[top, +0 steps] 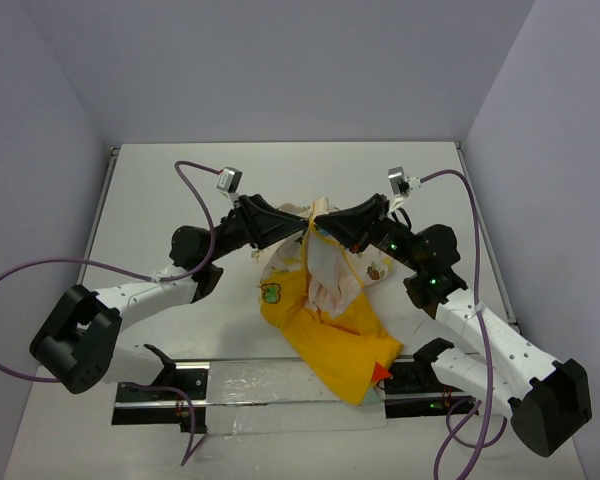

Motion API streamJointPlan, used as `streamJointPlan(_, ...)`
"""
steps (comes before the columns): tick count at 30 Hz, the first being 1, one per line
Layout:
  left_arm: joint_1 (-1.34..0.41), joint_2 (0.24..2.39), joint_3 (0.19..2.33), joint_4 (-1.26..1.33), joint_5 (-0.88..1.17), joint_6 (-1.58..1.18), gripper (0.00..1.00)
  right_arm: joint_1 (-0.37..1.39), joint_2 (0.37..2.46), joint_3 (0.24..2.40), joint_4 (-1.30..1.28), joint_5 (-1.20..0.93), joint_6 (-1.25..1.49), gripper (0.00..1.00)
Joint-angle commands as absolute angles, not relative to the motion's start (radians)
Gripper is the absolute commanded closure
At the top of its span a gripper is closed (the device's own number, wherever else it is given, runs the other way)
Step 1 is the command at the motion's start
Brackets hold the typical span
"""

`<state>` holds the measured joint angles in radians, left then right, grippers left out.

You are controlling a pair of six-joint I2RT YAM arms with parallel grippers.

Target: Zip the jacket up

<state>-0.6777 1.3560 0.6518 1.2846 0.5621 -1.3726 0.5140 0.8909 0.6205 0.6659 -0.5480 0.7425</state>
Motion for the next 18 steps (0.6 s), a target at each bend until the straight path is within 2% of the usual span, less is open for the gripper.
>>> streamJointPlan(1, -0.673, 1.324, 0.666, 1.324, 0.537, -1.339, 0.39, 0.511, 0.878, 0.655, 0.752, -0.547, 0.742, 1.0)
streamJointPlan(3, -0.675, 1.318, 0.664, 1.3, 0.535, -1.325, 0.31, 0.511, 0.875, 0.654, 0.75, -0.543, 0.742, 1.0)
streamJointPlan(5, -0.675, 1.312, 0.658, 1.302, 0.529, -1.327, 0.28, 0.511, 0.874, 0.655, 0.75, -0.543, 0.742, 1.0)
streamJointPlan(11, -0.676, 1.264, 0.674, 1.309, 0.55, -1.336, 0.3, 0.511, 0.877, 0.652, 0.75, -0.542, 0.742, 1.0)
streamJointPlan(18, -0.729, 1.139, 0.697, 1.021, 0.55, -1.187, 0.3, 0.511, 0.882, 0.65, 0.759, -0.542, 0.748, 1.0)
